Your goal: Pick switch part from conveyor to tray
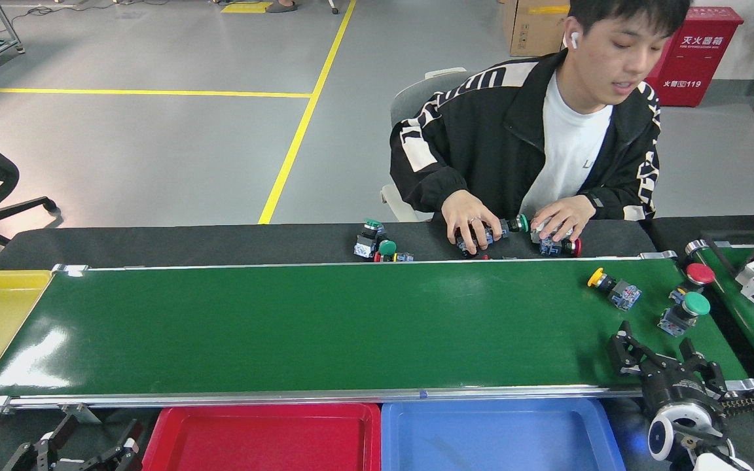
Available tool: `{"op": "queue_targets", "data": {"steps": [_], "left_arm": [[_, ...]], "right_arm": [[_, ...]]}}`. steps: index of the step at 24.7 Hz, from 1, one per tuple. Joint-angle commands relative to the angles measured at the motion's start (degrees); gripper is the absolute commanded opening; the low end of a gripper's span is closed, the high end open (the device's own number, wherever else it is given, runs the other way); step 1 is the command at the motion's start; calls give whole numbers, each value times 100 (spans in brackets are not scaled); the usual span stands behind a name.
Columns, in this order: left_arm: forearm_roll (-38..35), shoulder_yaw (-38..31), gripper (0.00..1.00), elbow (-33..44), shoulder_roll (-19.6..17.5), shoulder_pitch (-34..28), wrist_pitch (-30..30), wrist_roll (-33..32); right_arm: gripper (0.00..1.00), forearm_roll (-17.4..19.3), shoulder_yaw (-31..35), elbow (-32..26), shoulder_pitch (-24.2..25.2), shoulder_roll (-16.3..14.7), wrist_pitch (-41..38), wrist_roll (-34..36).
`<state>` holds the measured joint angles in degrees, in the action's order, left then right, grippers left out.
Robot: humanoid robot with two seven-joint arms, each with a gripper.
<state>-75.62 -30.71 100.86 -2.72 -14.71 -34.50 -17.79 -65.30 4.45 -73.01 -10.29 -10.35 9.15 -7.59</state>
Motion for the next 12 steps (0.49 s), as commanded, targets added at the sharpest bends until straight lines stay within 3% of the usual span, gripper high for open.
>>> {"op": "queue_targets", "data": {"steps": [1, 4, 6, 10, 11, 12], "left_arm": [[21, -14, 100, 83, 8, 12, -13, 12], [3, -5, 100, 74, 17, 3, 4, 21], [12, -5, 100, 83, 17, 3, 4, 38], [12, -5, 100, 74, 17, 3, 4, 38], [3, -5, 100, 74, 17, 3, 4, 38], [3, -5, 100, 65, 17, 3, 4, 38]], "right_arm": [[97, 0, 12, 50, -176, -29, 8, 3], [96, 0, 12, 156, -290, -2, 8, 3], [90, 0, 12, 243, -342, -2, 8, 3], [50, 35, 12, 507, -474, -2, -10, 3], [46, 35, 12, 525, -483, -2, -36, 3], [33, 44, -5, 534, -492, -2, -54, -15]]}}
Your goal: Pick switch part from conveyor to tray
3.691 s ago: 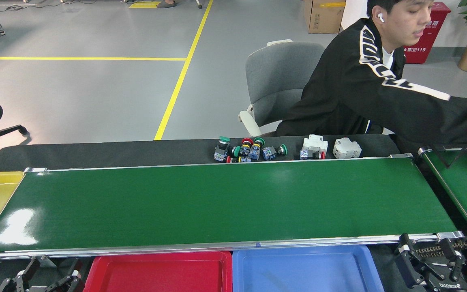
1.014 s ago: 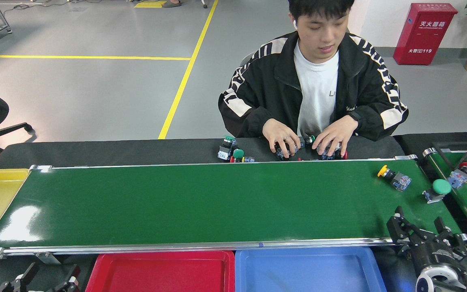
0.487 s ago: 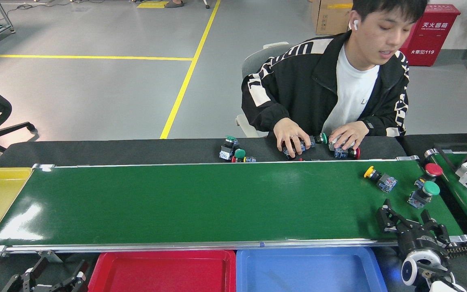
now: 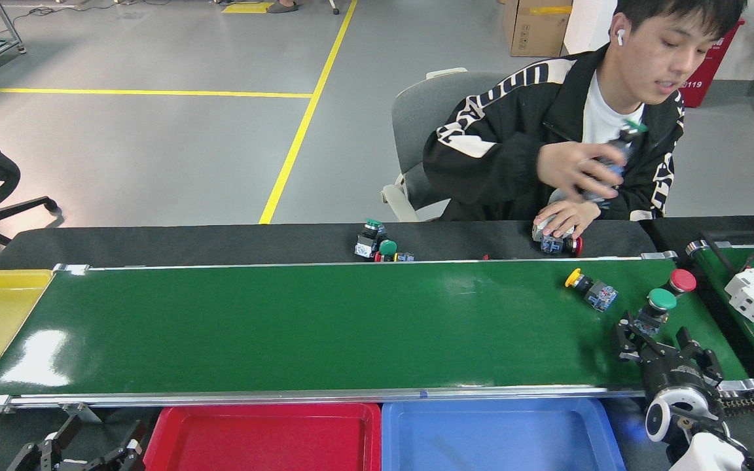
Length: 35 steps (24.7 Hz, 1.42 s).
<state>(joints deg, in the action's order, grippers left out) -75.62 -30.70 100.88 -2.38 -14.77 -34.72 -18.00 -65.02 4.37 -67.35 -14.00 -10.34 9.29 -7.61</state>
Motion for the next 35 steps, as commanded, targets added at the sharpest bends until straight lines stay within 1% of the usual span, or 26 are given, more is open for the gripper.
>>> {"op": "queue_targets", "data": {"steps": [1, 2, 5, 8, 10, 12, 14, 16, 18, 20, 23, 24, 25, 26, 27, 28, 30, 32, 34, 35], "left_arm": [[4, -6, 100, 64, -16, 9, 27, 60], [4, -6, 100, 64, -16, 17, 27, 60], [4, -6, 100, 64, -8, 18, 27, 51], [4, -6, 100, 64, 1, 9, 36, 60], [4, -15, 100, 72, 27, 9, 36, 52], [4, -15, 100, 72, 27, 9, 36, 60], [4, -24, 100, 72, 27, 9, 27, 60], [4, -41, 100, 72, 36, -18, 36, 60], [4, -41, 100, 72, 54, -18, 27, 60], [4, -24, 100, 72, 63, -18, 27, 60], [4, -24, 100, 72, 63, -26, 36, 60], [-5, -24, 100, 64, 63, -26, 36, 60], [-5, -6, 100, 55, 63, -18, 36, 60], [-14, -6, 100, 55, 71, -18, 36, 51], [-14, -6, 100, 55, 71, -18, 36, 60], [-14, -6, 100, 55, 80, -18, 36, 60], [-14, -15, 100, 64, 71, -18, 36, 60], [-14, -33, 100, 64, 71, -18, 36, 60], [-14, -50, 100, 72, 71, -18, 45, 60], [-14, -41, 100, 72, 71, -18, 45, 51]], "right_arm": [[18, 34, -15, -23, -121, -3, -77, -13], [9, 42, -15, -23, -121, -3, -94, -4], [2, 42, -15, -41, -121, 6, -402, -13], [2, 42, -24, -190, -112, 15, -587, -13], [2, 42, -155, -594, -42, 102, -981, -13], [2, 42, -437, -1025, 134, 243, -1316, -13], [4, 42, -911, -1596, 354, 445, -1650, -4], [6, 42, -1395, -2106, 530, 559, -1984, -21], [7, 34, -1790, -2511, 811, 603, -2327, -30], [7, 25, -2221, -2660, 995, 639, -2670, -56], [8, -19, -2810, -2801, 1365, 683, -2793, -65], [17, -28, -2951, -2783, 1400, 683, -2819, -65], [35, -37, -3126, -2739, 1400, 700, -2819, -65], [46, -54, -3302, -2678, 1382, 744, -2793, -65], [61, -54, -3408, -2634, 1373, 806, -2784, -65], [100, -45, -3434, -2599, 1373, 937, -2775, -74], [100, -54, -3434, -2599, 1338, 1122, -2775, -118], [100, -72, -3399, -2599, 1119, 1157, -2670, -162], [100, -72, -3223, -2581, 908, 1140, -2213, -162], [100, -81, -2969, -2581, 776, 1122, -1765, -162]]}}
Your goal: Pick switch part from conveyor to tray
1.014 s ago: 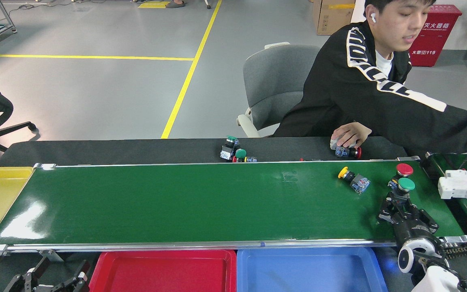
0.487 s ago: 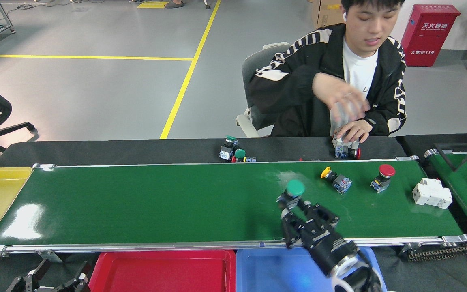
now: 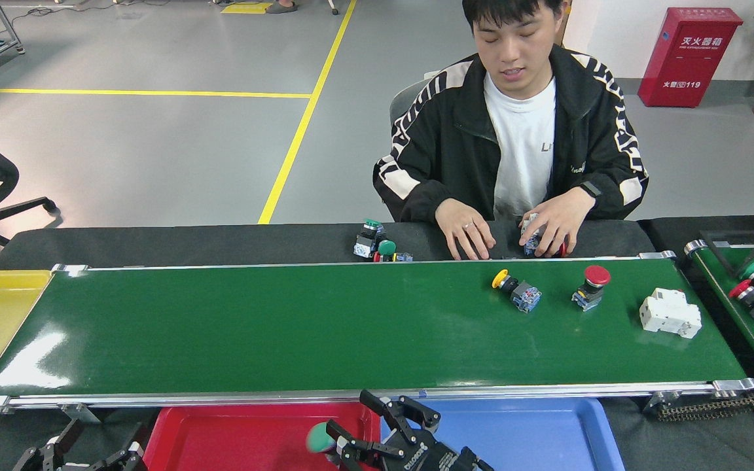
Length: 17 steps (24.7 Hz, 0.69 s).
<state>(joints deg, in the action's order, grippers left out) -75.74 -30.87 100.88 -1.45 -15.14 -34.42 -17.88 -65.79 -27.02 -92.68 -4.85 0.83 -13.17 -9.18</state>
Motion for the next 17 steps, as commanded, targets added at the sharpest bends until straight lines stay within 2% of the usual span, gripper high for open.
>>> {"op": "queue_targets", "data": {"steps": [1, 3, 7, 10, 13, 17], "left_arm": [[-2, -24, 100, 81, -13, 19, 15, 39], [-2, -16, 100, 81, 22, 19, 15, 39], [7, -51, 100, 81, 31, 11, 15, 39], [7, -77, 100, 73, 31, -7, 6, 48], [7, -95, 100, 81, 40, -25, 6, 57], [16, -165, 100, 81, 40, -33, 6, 74]], "right_arm": [[100, -13, 312, -49, -244, -4, 772, -5], [100, -127, 760, -31, -508, -118, 1598, -5], [100, -540, 1358, -49, -358, -496, 2486, 39], [100, -540, 1849, -373, 537, -874, 2539, 460], [100, -505, 2228, -892, 1531, -1032, 2486, 1129], [100, -505, 2219, -884, 1821, -1111, 2231, 1287]]}}
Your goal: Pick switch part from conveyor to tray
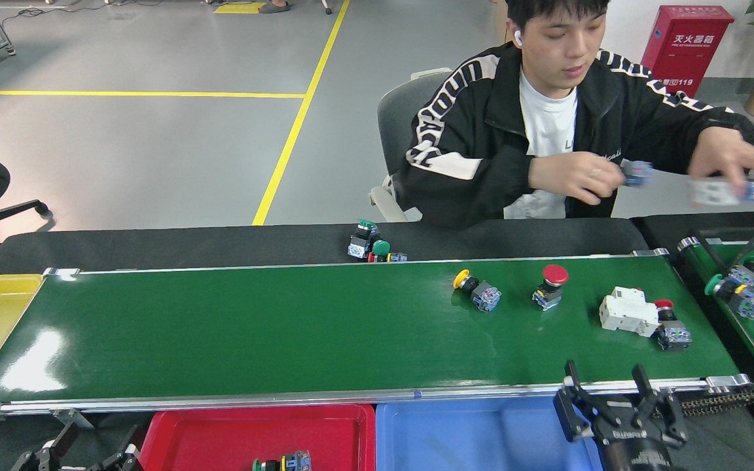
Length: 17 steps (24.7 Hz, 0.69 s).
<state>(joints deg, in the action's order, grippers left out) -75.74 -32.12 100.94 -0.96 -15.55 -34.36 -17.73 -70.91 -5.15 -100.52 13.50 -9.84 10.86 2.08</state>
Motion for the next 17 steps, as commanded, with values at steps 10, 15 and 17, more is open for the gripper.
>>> {"op": "queue_targets", "data": {"steps": [10, 15, 17], "left_arm": [[15, 39, 100, 75, -18, -1, -1, 59], [6, 56, 100, 75, -18, 26, -10, 59], [-11, 118, 100, 66, -18, 61, -10, 59]], "right_arm": [[100, -64, -479, 1219, -1745, 703, -391, -682], [100, -134, -733, 2793, -2862, 1010, -303, -700], [100, -134, -839, 3399, -3283, 1089, -101, -691]]}}
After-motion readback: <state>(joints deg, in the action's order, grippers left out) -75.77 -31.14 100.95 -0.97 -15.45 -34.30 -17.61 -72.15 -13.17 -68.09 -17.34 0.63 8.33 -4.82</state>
